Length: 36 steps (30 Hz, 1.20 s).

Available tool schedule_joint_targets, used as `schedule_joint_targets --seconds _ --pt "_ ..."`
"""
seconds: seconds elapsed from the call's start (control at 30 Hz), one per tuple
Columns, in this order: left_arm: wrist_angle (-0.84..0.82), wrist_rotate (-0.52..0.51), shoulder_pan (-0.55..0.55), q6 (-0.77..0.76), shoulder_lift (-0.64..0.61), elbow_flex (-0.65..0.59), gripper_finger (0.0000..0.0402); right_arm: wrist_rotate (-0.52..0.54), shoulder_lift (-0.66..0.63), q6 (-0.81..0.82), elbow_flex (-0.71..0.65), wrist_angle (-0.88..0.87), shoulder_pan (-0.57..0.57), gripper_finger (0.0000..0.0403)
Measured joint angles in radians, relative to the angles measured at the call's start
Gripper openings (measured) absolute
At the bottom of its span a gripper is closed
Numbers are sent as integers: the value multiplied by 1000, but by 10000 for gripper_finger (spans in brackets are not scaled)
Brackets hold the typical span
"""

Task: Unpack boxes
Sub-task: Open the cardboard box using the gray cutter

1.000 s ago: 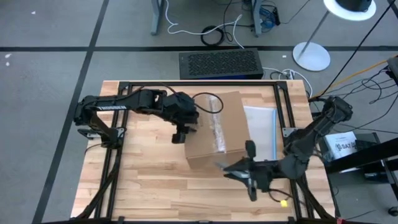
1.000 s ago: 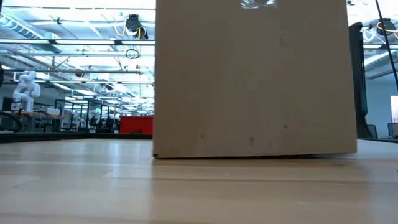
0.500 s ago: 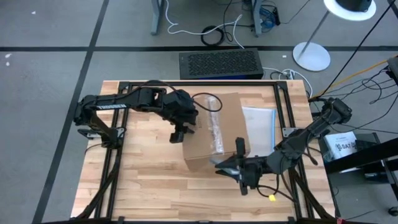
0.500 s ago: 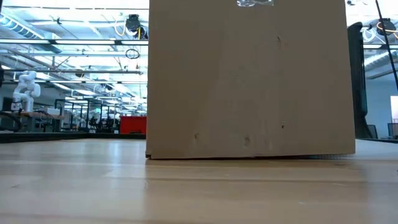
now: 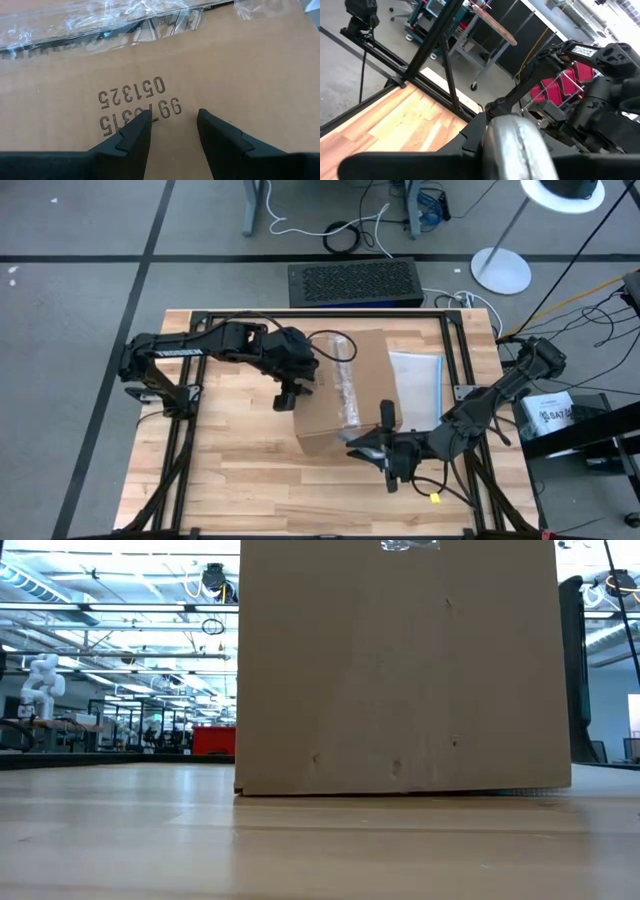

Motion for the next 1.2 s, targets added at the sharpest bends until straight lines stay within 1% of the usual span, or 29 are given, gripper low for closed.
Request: schedule_joint_targets --seconds 0.37,0.67,0.77,0.87,0.97,1.07,1.13,1.2 --pt "-1 -31 0 5 6 -2 170 79 -32 24 0 -70 33 65" --pt "7 -50 -1 26 27 0 170 121 -46 54 0 -116 58 65" --pt "13 -54 -1 27 27 0 168 162 -63 60 0 -144 77 65" --pt "12 -66 -2 30 27 0 152 183 -81 78 -1 -165 91 65" --pt "13 -75 -6 35 29 0 127 226 -95 83 -1 -190 109 65" --pt "12 -80 -8 53 29 0 105 237 -105 105 -2 -216 121 65" --pt "11 -90 -12 53 29 0 95 265 -107 129 -2 -256 127 65" --pt "11 -98 -13 58 29 0 91 273 -113 161 -1 -282 132 65"
